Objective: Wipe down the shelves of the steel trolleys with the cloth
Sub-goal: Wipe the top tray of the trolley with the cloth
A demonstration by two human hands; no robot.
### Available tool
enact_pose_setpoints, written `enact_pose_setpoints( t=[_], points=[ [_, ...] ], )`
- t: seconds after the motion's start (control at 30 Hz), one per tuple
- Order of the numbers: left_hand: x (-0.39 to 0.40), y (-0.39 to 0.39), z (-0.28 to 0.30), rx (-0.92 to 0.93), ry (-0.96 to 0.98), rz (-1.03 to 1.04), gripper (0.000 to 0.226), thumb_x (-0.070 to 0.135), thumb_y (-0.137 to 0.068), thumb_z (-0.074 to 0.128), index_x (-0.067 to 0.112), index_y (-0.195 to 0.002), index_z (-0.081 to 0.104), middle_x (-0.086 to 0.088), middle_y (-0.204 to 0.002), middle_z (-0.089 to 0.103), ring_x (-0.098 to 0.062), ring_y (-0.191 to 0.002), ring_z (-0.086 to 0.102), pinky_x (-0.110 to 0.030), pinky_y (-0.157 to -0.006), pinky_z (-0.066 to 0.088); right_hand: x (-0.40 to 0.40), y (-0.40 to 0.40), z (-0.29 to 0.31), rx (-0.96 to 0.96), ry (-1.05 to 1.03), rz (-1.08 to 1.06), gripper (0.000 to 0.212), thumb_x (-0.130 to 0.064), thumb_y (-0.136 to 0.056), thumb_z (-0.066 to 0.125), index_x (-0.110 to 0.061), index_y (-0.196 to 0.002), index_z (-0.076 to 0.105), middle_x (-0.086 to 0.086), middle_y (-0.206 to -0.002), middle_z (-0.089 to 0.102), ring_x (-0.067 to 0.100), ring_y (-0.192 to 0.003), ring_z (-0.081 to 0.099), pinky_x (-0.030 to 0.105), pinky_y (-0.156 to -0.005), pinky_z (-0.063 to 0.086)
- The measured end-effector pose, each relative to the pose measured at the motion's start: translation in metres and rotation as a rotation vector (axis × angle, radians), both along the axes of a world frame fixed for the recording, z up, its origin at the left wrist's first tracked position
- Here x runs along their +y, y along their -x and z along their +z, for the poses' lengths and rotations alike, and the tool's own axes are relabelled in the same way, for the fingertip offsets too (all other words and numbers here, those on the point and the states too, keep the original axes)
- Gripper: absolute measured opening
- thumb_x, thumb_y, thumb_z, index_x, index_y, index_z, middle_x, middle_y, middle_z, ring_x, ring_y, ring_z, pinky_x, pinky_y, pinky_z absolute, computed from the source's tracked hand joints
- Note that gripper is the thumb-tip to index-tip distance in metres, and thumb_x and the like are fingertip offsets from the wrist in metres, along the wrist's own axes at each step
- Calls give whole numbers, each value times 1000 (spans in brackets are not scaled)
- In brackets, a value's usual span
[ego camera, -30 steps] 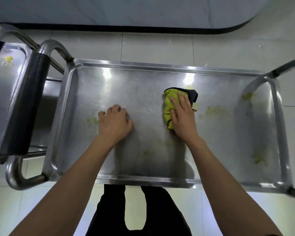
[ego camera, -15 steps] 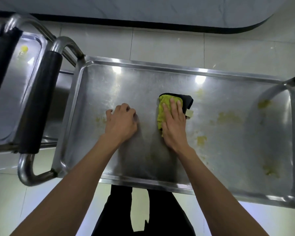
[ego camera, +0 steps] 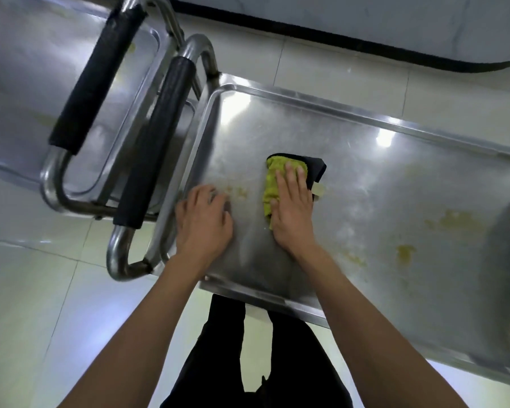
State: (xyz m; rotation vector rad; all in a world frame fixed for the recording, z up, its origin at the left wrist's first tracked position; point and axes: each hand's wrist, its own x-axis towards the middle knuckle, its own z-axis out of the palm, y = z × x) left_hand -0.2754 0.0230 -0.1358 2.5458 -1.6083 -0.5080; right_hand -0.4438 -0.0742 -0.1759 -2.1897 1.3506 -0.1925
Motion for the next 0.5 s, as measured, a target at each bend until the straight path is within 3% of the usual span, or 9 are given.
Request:
enact_pose_setpoints(
  t=[0.23, 0.5],
  points=[
    [36, -27, -5, 42, -33, 114, 31, 27, -89, 50, 19, -116, 62, -5, -135, 47, -27, -132, 38, -51, -104, 38, 22, -86, -4, 22, 9, 185, 63, -23, -100, 44, -22, -157, 18, 0, -166, 0, 22, -152, -10, 50, -121, 10],
    [61, -49, -9, 57, -99, 145, 45, 25, -89, 50, 25, -134, 60, -4, -143, 46, -27, -136, 39, -49, -110, 36, 28, -146, 0, 10, -1, 405, 58, -26, -101, 44, -24, -156, 26, 0, -166, 9, 23, -153, -4, 48, -121, 13]
  ],
)
